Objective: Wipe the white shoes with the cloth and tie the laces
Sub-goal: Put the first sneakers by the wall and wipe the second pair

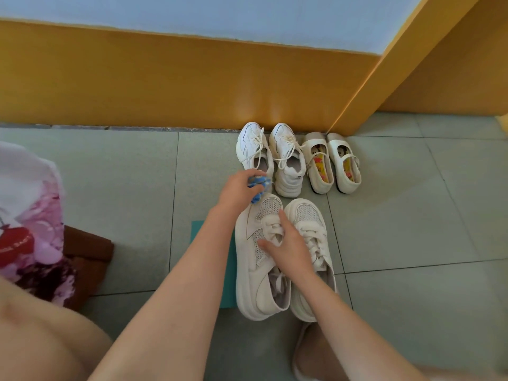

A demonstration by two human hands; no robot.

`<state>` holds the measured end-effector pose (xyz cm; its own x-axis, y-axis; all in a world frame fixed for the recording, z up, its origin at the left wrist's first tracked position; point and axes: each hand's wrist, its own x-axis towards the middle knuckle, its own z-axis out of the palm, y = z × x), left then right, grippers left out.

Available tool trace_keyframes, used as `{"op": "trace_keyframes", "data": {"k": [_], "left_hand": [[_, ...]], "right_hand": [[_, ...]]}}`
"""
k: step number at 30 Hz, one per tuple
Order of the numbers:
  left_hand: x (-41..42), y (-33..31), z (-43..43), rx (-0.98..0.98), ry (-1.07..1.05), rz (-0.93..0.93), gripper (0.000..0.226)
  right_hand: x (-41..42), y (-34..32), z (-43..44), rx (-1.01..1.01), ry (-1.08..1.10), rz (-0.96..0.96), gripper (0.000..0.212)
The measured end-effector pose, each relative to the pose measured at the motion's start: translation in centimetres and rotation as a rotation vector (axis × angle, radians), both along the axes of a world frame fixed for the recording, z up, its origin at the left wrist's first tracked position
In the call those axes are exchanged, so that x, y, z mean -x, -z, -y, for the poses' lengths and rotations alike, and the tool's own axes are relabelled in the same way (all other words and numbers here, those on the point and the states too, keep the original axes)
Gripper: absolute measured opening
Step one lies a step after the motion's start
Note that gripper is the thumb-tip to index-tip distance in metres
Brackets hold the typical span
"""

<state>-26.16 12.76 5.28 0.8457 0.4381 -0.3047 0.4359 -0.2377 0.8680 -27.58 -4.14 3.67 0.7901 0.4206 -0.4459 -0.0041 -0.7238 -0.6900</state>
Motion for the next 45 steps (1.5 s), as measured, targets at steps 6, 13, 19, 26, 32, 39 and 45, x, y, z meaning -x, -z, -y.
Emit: {"op": "trace_keyframes", "data": {"k": [6, 13, 19, 26, 32, 39, 45], "left_hand": [[-0.1, 0.9, 0.1, -0.004, 0.148, -0.042, 0.032], [0.7, 1.7, 1.8, 0.006, -0.029, 0.02, 0.03], [1.0, 1.9, 2.3, -0.067, -0.098, 0.007, 0.029], [2.3, 2.1, 3.7, -0.215, -0.182, 0.026, 0.023], [3.4, 2.2, 4.5, -0.263, -0.257, 0.016, 0.023], [4.2, 2.2, 5.2, -0.273, -0.293, -0.018, 0.024], [6.0, 2.3, 6.4, -0.268, -0.35, -0.028, 0.024]], "right_hand": [[-0.1, 0.2, 0.4, -0.052, 0.029, -0.019, 0.089], [-0.3, 0.0, 0.9, -0.077, 0.048, -0.016, 0.088], [-0.2, 0.2, 0.9, -0.066, 0.038, 0.006, 0.086], [-0.2, 0.1, 1.0, -0.081, 0.043, 0.003, 0.085], [-0.3, 0.0, 1.0, -0.086, 0.035, 0.002, 0.085], [-0.4, 0.1, 1.1, -0.089, 0.032, 0.005, 0.085], [-0.2, 0.3, 0.9, -0.082, 0.026, 0.016, 0.086]]}}
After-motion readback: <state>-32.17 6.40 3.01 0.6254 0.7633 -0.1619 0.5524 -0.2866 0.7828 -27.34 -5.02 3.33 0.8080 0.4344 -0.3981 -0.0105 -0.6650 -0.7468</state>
